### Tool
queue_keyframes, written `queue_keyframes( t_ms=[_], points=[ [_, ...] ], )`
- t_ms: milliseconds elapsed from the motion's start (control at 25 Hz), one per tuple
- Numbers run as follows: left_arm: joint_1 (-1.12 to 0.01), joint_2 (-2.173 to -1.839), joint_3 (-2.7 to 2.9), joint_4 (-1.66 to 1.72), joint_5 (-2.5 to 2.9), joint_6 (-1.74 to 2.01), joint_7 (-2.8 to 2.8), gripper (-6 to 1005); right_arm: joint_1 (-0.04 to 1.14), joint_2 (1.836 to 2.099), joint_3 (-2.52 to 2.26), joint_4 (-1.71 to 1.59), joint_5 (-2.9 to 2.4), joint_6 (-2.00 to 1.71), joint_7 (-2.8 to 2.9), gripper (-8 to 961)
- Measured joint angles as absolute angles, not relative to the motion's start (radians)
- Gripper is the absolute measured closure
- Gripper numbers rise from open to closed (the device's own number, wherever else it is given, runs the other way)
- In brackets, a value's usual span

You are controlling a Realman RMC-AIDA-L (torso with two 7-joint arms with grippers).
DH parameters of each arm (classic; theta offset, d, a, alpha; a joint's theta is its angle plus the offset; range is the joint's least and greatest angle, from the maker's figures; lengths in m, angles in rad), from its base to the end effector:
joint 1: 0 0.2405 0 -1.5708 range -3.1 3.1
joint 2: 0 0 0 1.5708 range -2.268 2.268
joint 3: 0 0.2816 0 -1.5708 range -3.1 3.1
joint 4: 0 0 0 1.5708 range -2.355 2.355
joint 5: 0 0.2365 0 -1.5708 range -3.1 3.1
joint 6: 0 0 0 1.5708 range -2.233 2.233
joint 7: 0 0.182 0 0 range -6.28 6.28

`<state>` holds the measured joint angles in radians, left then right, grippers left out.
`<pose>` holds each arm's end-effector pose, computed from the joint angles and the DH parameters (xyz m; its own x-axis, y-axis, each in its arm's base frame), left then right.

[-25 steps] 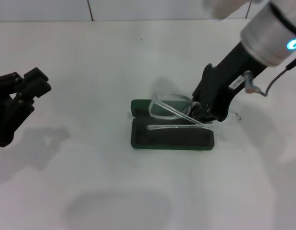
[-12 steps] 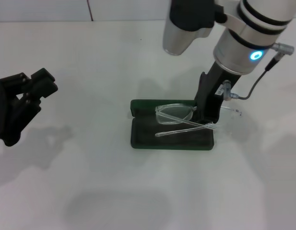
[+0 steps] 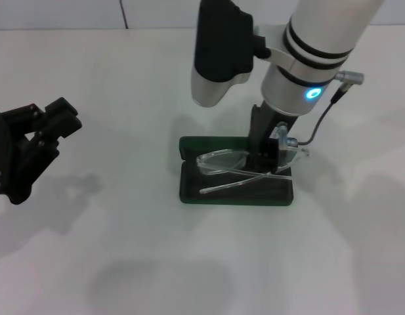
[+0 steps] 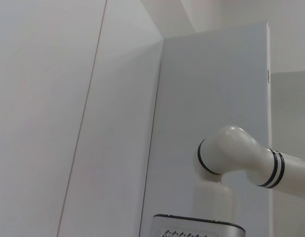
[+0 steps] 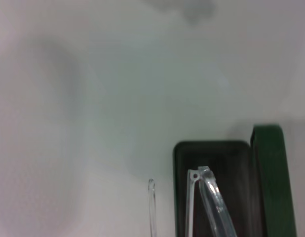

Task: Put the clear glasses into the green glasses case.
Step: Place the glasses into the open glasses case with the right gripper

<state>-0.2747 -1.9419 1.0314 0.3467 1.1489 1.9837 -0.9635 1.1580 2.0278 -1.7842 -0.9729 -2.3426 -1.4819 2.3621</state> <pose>-0.2966 0.2715 0.0267 0.4249 -0.0195 0.9050 0.3587 -0.9143 -0.1881 0.0645 0.4141 -0.1327 0.8439 -0.0160 0.5363 0.0257 -0.9972 -0.0702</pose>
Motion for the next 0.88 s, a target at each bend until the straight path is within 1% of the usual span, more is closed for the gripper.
queue_keyframes(
  t_ms=[360, 880],
  points=[
    [-0.275, -1.946, 1.031, 0.347, 1.151, 1.979, -0.952, 863, 1.226, 2.028, -1.861, -0.907, -2.250, -1.420, 2.392, 835],
    [-0.276, -1.955, 1.025, 0.347, 1.164, 1.979, -0.934, 863, 1.224, 2.028, -1.883, -0.856, -2.257, -1.387, 2.413, 835]
  ],
)
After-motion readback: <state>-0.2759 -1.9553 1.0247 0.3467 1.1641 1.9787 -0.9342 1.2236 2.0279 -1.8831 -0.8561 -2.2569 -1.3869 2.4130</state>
